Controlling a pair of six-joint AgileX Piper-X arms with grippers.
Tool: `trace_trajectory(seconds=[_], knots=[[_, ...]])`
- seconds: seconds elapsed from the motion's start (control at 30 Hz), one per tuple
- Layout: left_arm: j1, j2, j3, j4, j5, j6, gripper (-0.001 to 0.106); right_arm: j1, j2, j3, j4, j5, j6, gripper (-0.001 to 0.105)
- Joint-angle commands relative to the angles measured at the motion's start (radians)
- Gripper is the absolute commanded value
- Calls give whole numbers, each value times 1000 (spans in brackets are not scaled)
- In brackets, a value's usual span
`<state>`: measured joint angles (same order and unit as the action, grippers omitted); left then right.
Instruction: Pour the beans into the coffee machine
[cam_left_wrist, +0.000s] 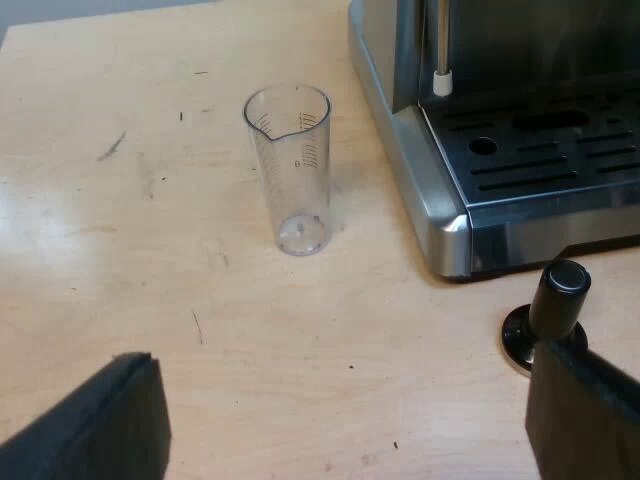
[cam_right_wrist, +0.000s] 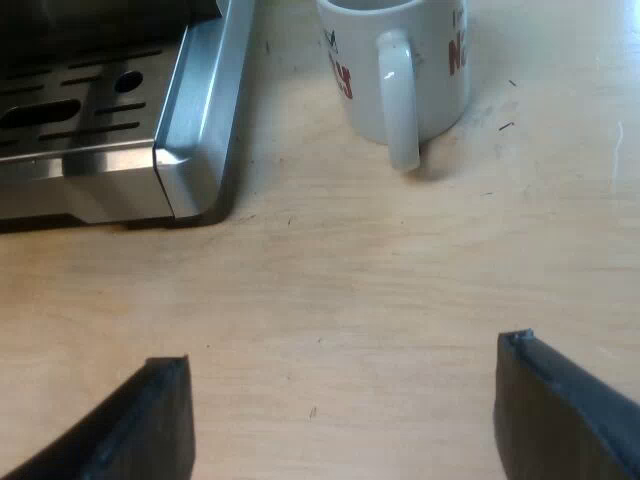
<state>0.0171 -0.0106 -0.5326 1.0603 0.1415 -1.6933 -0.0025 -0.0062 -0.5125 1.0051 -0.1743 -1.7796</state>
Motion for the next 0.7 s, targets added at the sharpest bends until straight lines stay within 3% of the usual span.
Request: trace_trajectory(seconds=[0.03, 0.7], knots=[[-3, -42, -2, -3, -10, 1, 85, -6, -46, 0, 2, -5, -4, 64], [-3, -42, -2, -3, -10, 1, 85, -6, -46, 0, 2, -2, 4, 64]])
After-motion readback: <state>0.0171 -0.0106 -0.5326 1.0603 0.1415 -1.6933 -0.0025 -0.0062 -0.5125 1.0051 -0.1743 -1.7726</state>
